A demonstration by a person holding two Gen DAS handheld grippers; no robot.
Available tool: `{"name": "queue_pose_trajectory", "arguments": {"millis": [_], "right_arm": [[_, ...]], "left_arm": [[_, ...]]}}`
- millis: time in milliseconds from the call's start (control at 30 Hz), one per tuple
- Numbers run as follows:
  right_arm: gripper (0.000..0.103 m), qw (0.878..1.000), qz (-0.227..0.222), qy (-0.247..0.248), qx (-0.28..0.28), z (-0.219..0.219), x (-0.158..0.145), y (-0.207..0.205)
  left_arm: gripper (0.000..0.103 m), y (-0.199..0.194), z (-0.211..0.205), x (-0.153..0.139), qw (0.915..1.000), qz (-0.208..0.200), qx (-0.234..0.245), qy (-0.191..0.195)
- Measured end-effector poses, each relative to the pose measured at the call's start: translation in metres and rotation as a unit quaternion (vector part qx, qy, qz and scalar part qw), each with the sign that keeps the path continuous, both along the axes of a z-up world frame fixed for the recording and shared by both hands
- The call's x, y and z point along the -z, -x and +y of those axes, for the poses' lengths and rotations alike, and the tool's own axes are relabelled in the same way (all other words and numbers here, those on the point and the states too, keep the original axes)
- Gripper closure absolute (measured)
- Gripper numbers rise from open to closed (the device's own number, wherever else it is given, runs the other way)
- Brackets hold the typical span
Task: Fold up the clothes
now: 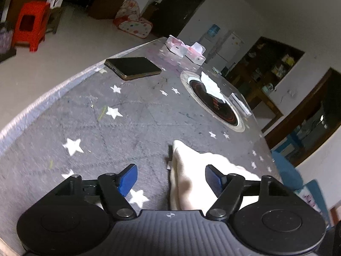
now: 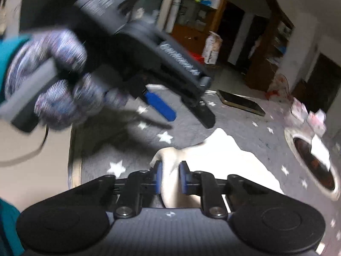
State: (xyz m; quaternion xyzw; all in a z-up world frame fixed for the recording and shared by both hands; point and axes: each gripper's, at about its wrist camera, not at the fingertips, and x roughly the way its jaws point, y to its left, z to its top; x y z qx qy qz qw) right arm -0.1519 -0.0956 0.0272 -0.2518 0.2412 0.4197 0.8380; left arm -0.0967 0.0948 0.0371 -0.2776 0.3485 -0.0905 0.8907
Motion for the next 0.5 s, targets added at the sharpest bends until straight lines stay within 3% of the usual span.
{"name": "queue_pose_trajectory", "arguments": {"millis": [200, 500], "right_arm": [[0.093, 0.997, 0.040, -0.064, 0.029, -0.022, -0.020, -0.012], [0.095, 0.993, 0.044, -0.106, 0.040, -0.041, -0.038, -0.012]], "left_arm": [[0.026, -0.008, -0.007, 0.005, 0.9979, 0.022, 0.010, 0.061], [0.025, -0.027, -0.025, 0.020, 0.9887, 0.069, 0.029, 0.130]]}}
